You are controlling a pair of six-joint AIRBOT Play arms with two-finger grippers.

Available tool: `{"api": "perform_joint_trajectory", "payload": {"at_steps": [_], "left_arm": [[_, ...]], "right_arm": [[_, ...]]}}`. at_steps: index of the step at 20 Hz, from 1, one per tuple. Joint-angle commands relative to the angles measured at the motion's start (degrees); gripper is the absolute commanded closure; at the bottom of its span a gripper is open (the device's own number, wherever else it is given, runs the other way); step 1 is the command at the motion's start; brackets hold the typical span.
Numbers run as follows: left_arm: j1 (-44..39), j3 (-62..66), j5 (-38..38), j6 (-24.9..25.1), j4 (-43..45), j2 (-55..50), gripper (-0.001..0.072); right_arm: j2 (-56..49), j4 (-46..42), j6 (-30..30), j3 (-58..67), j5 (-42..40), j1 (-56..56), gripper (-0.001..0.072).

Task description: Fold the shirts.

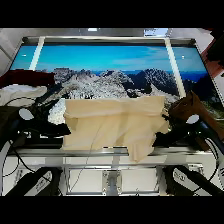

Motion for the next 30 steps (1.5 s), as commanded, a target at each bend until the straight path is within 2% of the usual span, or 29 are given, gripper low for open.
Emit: {"api": "perform_joint_trajectory", "payload": {"at_steps": [1, 6, 10, 16, 22, 30], "left_arm": [[0.1, 4.0, -0.1, -0.5, 1.0, 1.1, 0.0242], [0.1, 3.0, -8.4, -10.0, 11.7, 1.2, 0.0241], [0.1, 2.3, -16.0, -12.8, 11.1, 1.2, 0.0241], [0.1, -5.6, -10.8, -22.1, 7.7, 1.2, 0.0225], [0.0, -8.0, 1.7, -27.4, 3.6, 0.7, 0.0214], [0.0, -8.0, -1.3, -27.5, 3.5, -1.1, 0.0213]], "right_arm": [[0.1, 1.6, 0.0, 5.9, 5.0, 0.1, 0.0678], [0.1, 2.4, 0.6, 11.3, 4.6, 0.1, 0.0678], [0.1, 2.6, -1.2, 11.5, 4.1, 0.1, 0.0678], [0.1, 2.6, -3.3, 11.5, 2.8, 0.1, 0.0678], [0.1, 2.7, -3.9, 11.5, 3.2, 0.1, 0.0677], [0.1, 2.7, -4.4, 11.5, 2.5, 0.1, 0.0677]]}}
